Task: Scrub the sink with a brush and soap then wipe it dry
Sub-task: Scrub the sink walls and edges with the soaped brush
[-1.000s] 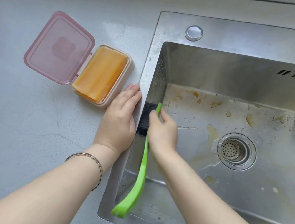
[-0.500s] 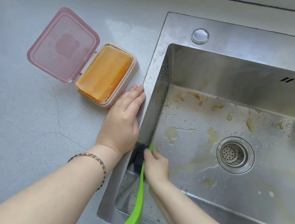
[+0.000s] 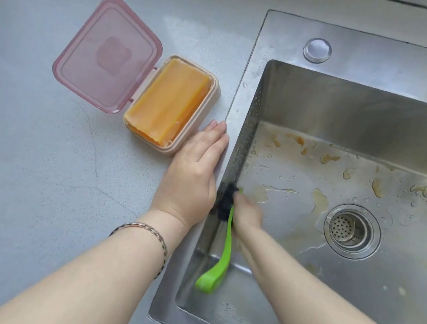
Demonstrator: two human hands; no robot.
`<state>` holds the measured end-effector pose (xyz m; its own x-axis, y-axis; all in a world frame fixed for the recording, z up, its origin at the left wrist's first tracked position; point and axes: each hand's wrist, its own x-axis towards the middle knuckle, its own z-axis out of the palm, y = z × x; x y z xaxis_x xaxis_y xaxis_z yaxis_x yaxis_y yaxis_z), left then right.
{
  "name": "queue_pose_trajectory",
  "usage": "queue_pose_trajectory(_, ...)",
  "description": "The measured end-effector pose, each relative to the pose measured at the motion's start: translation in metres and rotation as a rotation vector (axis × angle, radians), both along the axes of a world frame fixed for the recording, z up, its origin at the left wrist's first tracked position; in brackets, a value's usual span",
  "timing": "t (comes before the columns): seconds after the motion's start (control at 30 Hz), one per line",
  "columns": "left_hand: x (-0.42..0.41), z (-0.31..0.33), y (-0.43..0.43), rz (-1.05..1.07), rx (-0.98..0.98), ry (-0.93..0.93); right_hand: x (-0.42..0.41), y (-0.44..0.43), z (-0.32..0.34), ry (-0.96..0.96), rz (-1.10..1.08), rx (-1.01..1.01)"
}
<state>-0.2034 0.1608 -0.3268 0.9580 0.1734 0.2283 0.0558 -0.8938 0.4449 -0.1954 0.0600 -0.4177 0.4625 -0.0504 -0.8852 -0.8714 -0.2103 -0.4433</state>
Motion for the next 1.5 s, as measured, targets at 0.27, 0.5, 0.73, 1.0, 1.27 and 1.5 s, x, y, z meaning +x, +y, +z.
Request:
queue_pose_trajectory(0.27, 0.001, -0.001, 0.001, -0.004, -0.009, -0.008, 0.03, 0.01, -0.013, -0.071, -0.054, -0.001)
queue_pose_trajectory(0.5, 0.0, -0.001, 0.001, -0.009, -0.019, 0.005, 0.025, 0.005, -0.02, -0.123, 0.012, 0.018)
queue_pose_trajectory(0.73, 0.001, 0.001, 0.0, -0.006, -0.011, 0.012, 0.026, 0.0, -0.01, -0.132, 0.096, 0.046)
queue_pose_trajectory(1.0, -0.001, -0.001, 0.0, 0.003, -0.008, 0.009, 0.123, 0.016, 0.042, -0.694, 0.092, 0.145)
queue_pose_trajectory(1.27, -0.001, -0.002, 0.0, -0.006, -0.001, 0.004, 0.112, 0.022, 0.011, -0.729, 0.019, 0.094)
queue_pose_trajectory(1.5, 0.0, 0.0, 0.001, -0.005, -0.012, 0.001, 0.111, 0.014, -0.01, -0.241, 0.105, 0.038)
